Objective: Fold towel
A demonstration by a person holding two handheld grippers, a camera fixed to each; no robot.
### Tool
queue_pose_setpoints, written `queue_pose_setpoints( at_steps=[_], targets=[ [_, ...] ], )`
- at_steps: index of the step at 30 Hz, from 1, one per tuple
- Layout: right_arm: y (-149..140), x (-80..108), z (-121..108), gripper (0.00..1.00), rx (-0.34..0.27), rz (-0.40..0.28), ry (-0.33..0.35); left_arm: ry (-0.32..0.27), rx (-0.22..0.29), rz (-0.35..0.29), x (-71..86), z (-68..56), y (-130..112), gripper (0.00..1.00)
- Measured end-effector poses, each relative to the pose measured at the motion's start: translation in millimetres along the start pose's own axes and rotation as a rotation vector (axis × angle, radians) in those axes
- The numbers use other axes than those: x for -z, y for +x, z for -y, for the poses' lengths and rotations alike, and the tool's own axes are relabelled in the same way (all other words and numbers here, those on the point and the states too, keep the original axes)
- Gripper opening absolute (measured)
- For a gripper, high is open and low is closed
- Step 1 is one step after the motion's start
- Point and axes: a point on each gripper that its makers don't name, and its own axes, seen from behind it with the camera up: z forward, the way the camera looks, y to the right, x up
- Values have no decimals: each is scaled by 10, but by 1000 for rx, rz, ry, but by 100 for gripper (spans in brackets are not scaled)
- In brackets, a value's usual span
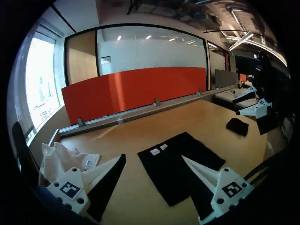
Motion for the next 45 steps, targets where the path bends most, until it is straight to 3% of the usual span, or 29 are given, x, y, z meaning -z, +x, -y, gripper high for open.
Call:
queue_pose_setpoints(
  at_steps=[8,26,38,45],
  targets=[
    [-292,-173,145,100,40,66,51,-43,-30,60,-112,-124,-326,99],
    [-1102,-520,482,100,62,229,164,-178,-60,256,-396,-482,-1282,99],
    [-1681,-591,654,99,91,361,221,-250,-72,379,-518,-669,-1853,99],
    [-1856,-624,700,99,97,398,246,-248,-78,437,-583,-690,-2052,99]
  ],
)
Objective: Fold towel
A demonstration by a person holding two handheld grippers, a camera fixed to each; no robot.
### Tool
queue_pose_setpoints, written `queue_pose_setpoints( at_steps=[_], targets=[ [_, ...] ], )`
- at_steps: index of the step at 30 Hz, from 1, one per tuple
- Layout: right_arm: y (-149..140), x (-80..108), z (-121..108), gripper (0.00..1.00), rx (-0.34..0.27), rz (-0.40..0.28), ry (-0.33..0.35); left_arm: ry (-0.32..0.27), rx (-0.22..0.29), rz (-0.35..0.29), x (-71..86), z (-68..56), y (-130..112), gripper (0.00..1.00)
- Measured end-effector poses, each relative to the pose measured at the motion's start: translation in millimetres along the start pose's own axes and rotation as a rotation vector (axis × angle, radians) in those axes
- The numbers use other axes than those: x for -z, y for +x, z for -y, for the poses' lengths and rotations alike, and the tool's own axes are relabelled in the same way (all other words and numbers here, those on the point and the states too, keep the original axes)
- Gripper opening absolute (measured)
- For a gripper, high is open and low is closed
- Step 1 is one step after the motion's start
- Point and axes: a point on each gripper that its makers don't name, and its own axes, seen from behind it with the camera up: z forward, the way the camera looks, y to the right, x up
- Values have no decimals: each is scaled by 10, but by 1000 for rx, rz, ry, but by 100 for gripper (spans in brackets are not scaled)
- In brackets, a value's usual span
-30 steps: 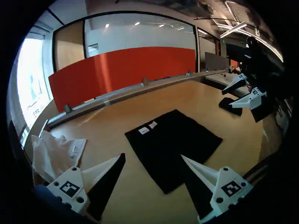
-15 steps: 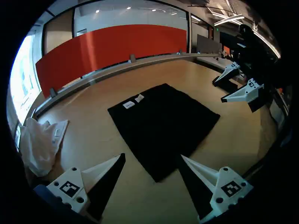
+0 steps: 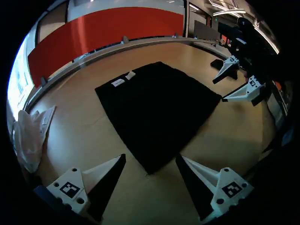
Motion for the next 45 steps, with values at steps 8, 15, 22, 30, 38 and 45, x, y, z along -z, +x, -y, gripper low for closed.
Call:
queue_pose_setpoints(
  at_steps=[8,15,22,30,38,45],
  targets=[
    [-79,-72,22,98,1,23,30,-11,-4,48,-102,-30,-90,99],
    [-154,-93,20,93,-9,49,49,-17,-12,49,-118,-39,-87,98],
    [-157,-96,29,88,-16,47,60,-17,-12,57,-118,-62,-89,94],
    [-165,-95,17,67,-15,45,61,-31,-31,74,-125,-123,-87,80],
    [-165,-98,38,34,-8,47,67,-30,-27,84,-122,-147,-83,74],
    [-174,-95,35,24,-11,53,68,-33,-32,87,-121,-166,-75,53]
  ],
)
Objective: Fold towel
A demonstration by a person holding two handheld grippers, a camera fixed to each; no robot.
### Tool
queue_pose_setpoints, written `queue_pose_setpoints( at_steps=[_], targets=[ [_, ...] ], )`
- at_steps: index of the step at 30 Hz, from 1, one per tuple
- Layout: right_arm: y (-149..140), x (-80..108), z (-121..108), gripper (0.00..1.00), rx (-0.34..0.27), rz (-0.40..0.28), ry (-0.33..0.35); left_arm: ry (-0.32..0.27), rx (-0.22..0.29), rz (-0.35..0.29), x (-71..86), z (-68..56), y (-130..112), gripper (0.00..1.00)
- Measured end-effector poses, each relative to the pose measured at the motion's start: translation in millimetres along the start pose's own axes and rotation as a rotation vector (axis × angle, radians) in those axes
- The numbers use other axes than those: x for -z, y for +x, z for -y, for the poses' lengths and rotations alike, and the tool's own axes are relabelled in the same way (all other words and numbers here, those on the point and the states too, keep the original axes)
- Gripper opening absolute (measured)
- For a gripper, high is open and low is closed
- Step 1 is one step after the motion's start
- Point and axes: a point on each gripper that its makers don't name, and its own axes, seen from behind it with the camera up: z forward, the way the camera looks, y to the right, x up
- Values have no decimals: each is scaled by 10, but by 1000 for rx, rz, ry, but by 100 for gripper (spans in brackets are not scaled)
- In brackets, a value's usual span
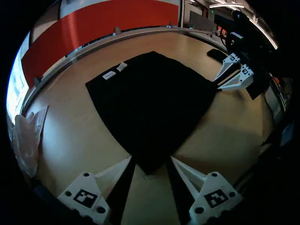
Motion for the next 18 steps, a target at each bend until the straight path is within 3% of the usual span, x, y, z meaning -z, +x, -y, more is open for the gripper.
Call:
queue_pose_setpoints(
  at_steps=[3,7,18],
  targets=[
    [-3,3,2,23,-1,2,2,7,11,3,-6,19,7,33],
    [11,15,40,20,-4,-3,16,16,20,8,-11,47,20,17],
    [80,124,82,18,-5,-31,12,23,18,24,33,-2,34,12]
  ],
)
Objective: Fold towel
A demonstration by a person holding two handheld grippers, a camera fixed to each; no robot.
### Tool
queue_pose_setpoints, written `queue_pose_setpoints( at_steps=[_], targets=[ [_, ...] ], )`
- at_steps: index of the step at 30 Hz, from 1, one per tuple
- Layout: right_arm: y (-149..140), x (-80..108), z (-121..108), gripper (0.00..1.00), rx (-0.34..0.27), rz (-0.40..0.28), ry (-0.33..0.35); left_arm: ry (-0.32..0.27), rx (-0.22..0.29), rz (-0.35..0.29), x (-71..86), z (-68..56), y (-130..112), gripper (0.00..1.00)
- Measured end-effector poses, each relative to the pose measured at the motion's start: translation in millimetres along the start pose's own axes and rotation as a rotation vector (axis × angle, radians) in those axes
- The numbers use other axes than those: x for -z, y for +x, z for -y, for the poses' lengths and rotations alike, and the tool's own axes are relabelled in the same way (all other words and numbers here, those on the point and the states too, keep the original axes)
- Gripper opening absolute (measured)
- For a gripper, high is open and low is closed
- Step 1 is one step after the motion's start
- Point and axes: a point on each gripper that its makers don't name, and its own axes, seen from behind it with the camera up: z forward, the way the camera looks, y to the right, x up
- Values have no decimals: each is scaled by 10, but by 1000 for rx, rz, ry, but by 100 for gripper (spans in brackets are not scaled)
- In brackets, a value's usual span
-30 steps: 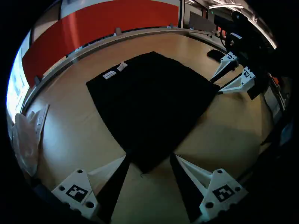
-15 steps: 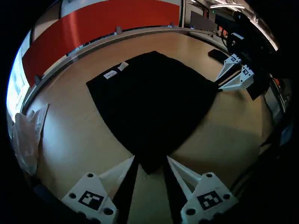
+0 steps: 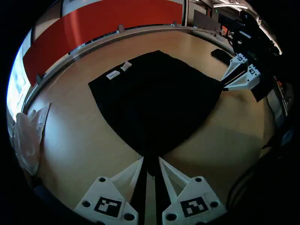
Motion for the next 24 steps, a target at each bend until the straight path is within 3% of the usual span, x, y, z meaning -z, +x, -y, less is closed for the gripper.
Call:
queue_pose_setpoints(
  at_steps=[7,17,24],
  targets=[
    [106,206,24,18,-22,-37,-13,4,12,-20,179,-64,94,12],
    [309,584,103,18,-14,-85,-19,-14,81,-43,553,-133,226,12],
    [395,782,117,18,-6,-101,-20,-22,88,-47,766,-229,299,12]
  ],
)
